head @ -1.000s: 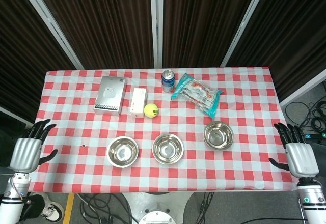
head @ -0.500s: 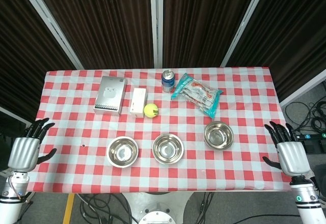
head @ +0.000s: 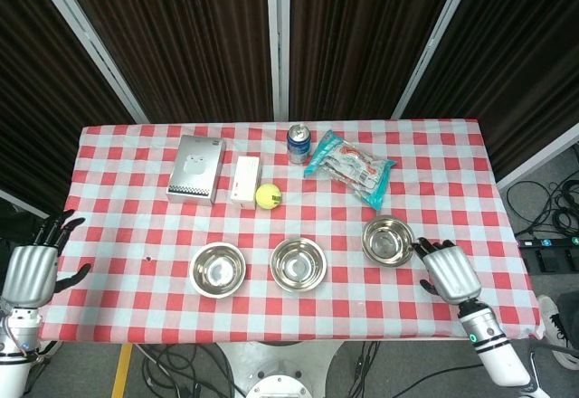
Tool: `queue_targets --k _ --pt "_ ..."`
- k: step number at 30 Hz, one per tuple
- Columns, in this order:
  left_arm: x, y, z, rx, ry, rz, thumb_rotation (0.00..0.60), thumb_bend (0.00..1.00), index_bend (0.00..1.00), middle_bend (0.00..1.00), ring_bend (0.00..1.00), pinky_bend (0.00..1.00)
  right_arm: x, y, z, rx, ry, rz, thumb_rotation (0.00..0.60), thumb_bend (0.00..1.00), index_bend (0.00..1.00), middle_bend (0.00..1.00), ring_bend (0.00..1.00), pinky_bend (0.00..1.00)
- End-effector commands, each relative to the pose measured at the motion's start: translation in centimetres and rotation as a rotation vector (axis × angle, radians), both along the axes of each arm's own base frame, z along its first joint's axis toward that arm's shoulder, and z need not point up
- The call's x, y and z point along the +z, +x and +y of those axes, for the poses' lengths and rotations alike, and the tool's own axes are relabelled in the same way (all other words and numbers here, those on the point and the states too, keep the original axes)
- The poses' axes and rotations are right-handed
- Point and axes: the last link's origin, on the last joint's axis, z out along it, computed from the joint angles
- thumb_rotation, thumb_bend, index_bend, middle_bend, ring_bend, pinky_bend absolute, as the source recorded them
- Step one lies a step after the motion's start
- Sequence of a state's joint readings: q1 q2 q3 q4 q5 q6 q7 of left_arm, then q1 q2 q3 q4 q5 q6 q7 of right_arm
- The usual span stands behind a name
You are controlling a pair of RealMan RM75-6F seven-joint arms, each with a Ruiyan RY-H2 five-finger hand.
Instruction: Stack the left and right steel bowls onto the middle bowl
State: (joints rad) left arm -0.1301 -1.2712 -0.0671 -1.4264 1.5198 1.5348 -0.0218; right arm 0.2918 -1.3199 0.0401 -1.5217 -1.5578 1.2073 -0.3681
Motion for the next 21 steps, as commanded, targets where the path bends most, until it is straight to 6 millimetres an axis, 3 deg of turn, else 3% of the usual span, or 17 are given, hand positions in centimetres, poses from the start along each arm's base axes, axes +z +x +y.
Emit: queue_targets --k 1,9,12,21 --pt "0.1 -0.4 -0.1 0.012 0.002 -0.004 0.600 0.21 0.25 0.24 0.16 0.32 -1.2 0.5 -0.8 0.005 0.026 0.023 0.600 0.08 0.34 0.32 0.55 0.53" --pt "0.2 -0.9 0.0 0.015 0.003 -0.011 0.600 0.21 0.25 0.24 0.16 0.32 -2.3 1.0 -2.2 -0.012 0.064 0.047 0.600 0.15 0.33 0.33 0.75 0.76" --pt "0.1 -0.9 0.0 0.014 0.002 -0.012 0.600 0.21 0.25 0.24 0.16 0.32 -2.7 1.0 -2.4 -0.017 0.072 0.054 0.600 0.17 0.33 0.34 0.80 0.79" --pt "0.2 -1.3 0.1 0.020 0.003 -0.001 0.600 0.21 0.25 0.24 0.16 0.32 -4.1 0.7 -3.3 -0.010 0.080 0.082 0.600 0.20 0.33 0.36 0.81 0.80"
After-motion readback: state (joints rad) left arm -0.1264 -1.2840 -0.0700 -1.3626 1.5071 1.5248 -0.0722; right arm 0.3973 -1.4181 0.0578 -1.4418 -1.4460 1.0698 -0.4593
